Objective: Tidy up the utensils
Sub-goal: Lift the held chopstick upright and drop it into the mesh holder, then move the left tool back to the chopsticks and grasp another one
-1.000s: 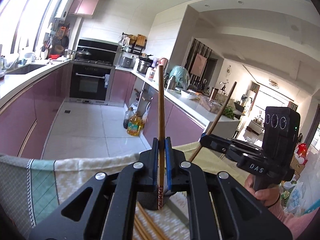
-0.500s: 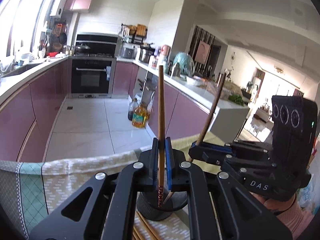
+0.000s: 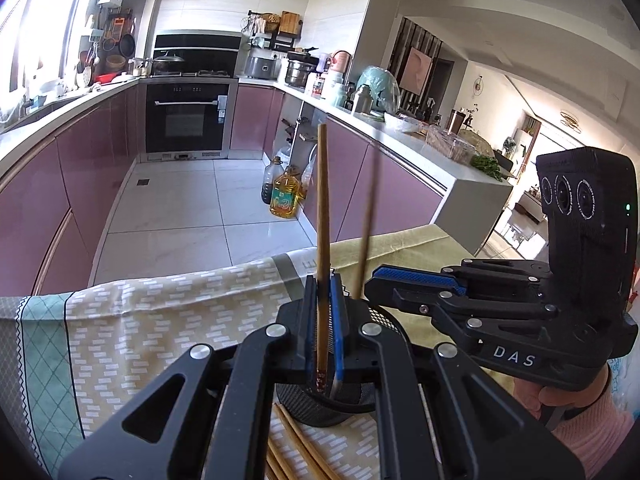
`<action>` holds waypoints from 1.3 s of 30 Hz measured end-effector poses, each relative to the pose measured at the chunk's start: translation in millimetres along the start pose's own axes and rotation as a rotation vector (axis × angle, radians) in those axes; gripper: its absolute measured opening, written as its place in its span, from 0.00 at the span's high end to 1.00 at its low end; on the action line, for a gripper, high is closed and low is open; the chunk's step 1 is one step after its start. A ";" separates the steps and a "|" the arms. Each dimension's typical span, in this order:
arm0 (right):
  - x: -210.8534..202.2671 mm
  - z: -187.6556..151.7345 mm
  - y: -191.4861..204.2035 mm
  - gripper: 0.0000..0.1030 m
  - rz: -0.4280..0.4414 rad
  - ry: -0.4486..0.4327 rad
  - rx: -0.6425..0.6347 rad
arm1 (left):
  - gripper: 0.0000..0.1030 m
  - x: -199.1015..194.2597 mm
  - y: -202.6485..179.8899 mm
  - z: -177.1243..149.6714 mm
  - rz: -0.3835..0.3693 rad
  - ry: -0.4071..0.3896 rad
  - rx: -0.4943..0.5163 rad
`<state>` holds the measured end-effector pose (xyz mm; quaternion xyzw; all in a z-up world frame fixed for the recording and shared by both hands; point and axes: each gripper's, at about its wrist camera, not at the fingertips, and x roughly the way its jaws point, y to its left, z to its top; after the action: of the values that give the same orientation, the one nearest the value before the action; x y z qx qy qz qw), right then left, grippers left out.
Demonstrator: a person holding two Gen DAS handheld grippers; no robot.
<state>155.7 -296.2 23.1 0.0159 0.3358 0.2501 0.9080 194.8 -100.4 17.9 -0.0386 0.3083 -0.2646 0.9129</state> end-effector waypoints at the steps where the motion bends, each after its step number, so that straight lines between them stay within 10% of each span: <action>1: 0.5 1.5 -0.5 0.91 -0.001 -0.001 0.003 | 0.93 -0.9 1.4 -2.3 0.001 0.002 -0.004; 7: -2.7 1.8 -2.0 0.90 0.008 -0.022 0.013 | 0.92 -1.8 5.6 -5.6 0.020 -0.008 -0.020; 20: -51.6 -21.6 32.3 0.62 0.060 -0.108 -0.081 | 0.48 -80.6 19.7 -43.0 0.132 -0.102 0.039; 39: 15.0 -119.0 66.6 0.62 0.052 0.199 -0.057 | 0.49 -76.8 46.8 -157.8 0.198 0.183 0.030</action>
<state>62.4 -247.5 -64.9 -0.0262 0.4165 0.2835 0.8634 72.8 -6.8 -78.7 0.0300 0.3889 -0.1800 0.9030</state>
